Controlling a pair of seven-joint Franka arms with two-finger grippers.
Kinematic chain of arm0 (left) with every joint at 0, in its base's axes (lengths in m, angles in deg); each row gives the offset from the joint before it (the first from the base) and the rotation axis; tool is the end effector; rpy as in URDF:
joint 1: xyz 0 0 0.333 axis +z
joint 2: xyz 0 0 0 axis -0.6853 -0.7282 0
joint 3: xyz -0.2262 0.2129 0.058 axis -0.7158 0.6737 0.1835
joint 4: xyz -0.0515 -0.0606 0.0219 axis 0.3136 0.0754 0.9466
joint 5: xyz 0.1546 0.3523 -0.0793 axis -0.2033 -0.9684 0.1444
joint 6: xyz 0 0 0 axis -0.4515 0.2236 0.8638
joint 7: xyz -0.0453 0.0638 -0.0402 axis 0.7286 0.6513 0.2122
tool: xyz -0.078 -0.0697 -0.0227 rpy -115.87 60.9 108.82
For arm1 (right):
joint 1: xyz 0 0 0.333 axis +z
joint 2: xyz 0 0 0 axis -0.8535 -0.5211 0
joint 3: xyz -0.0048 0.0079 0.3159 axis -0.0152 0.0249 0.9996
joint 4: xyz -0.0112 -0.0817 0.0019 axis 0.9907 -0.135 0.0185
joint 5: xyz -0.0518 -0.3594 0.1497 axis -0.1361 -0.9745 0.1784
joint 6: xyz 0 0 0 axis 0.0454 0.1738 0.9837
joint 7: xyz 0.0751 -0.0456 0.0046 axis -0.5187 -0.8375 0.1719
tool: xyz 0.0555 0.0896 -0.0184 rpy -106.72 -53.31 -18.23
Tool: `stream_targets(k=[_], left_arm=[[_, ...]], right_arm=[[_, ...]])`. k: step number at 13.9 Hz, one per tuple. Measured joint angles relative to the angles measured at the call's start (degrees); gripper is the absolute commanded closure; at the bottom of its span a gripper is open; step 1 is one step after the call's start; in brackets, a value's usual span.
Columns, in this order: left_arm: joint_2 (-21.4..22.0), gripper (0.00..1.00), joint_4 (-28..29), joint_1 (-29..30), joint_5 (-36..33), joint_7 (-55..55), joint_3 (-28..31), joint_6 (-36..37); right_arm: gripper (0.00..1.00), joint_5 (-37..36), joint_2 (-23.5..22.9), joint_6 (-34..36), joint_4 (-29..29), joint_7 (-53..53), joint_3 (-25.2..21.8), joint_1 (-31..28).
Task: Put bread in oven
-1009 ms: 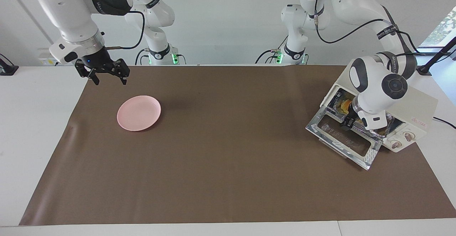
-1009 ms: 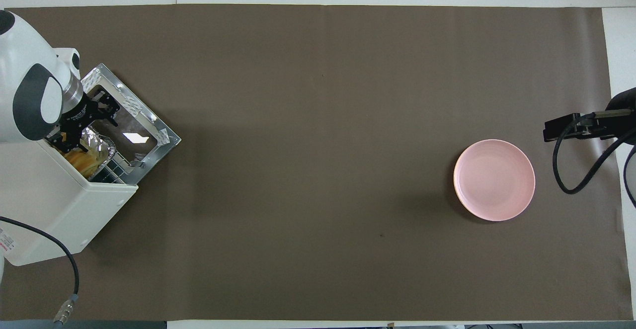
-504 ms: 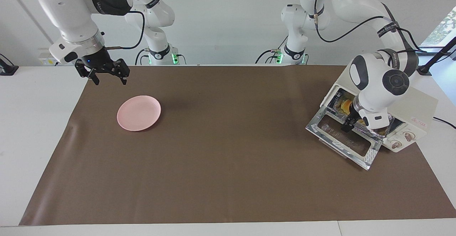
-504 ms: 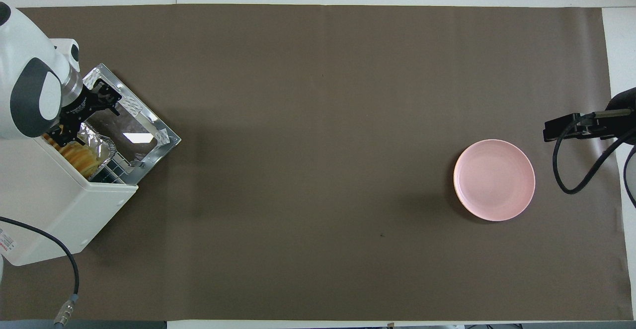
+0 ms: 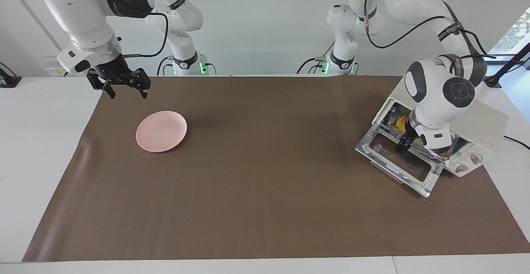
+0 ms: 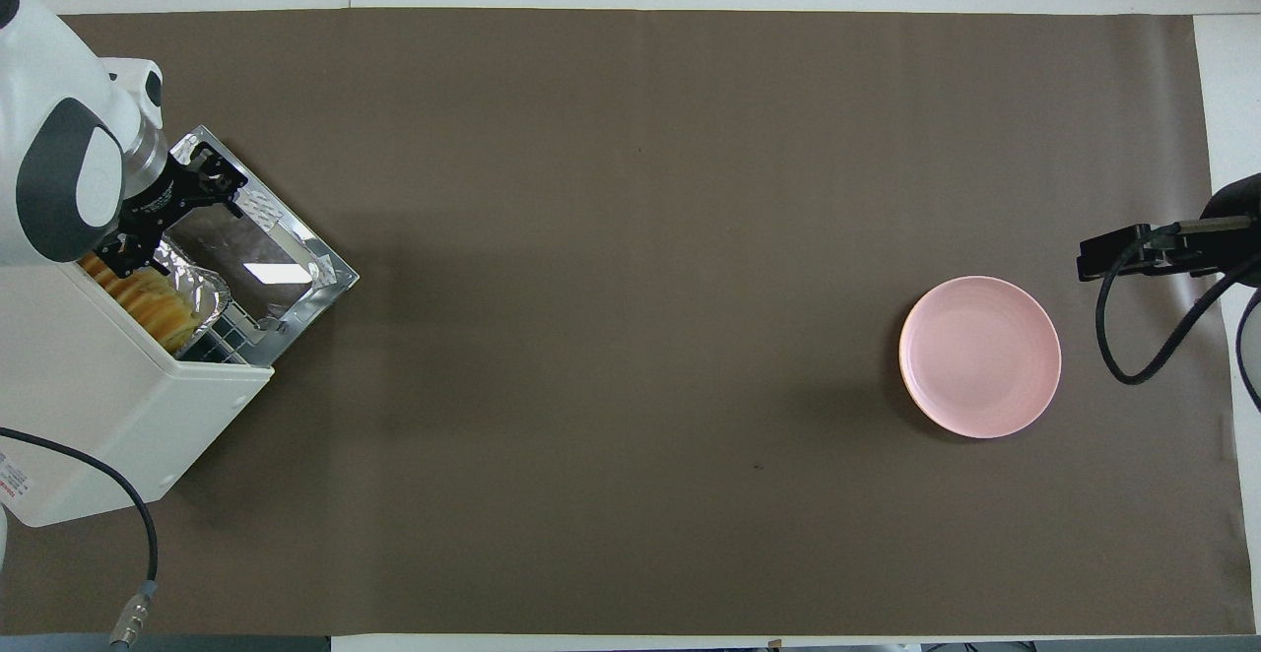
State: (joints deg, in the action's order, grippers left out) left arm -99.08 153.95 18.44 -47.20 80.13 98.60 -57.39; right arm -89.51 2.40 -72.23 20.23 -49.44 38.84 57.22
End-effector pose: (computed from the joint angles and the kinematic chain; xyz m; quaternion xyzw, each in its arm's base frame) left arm 0.6284 -0.0313 0.4261 -0.9217 -0.3661 0.0632 0.1119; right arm 0.5359 -0.0192 0.5789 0.9998 0.0044 -0.0135 0.0148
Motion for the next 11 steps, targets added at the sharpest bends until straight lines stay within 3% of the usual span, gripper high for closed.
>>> stream_targets(k=[4, 11], left_arm=[[1.6, 0.0, -3.2, -2.7, 0.0, -3.6, -0.2, 5.0], [12.9, 0.0, -2.7, -2.6, 0.0, -18.6, 0.4, 13.6]], right_arm=[[0.0, 0.0, 0.0, 0.0, 0.0, 0.0, 0.0, 0.0], [0.0, 0.0, 0.0, 0.0, 0.0, 0.0, 0.0, 0.0]])
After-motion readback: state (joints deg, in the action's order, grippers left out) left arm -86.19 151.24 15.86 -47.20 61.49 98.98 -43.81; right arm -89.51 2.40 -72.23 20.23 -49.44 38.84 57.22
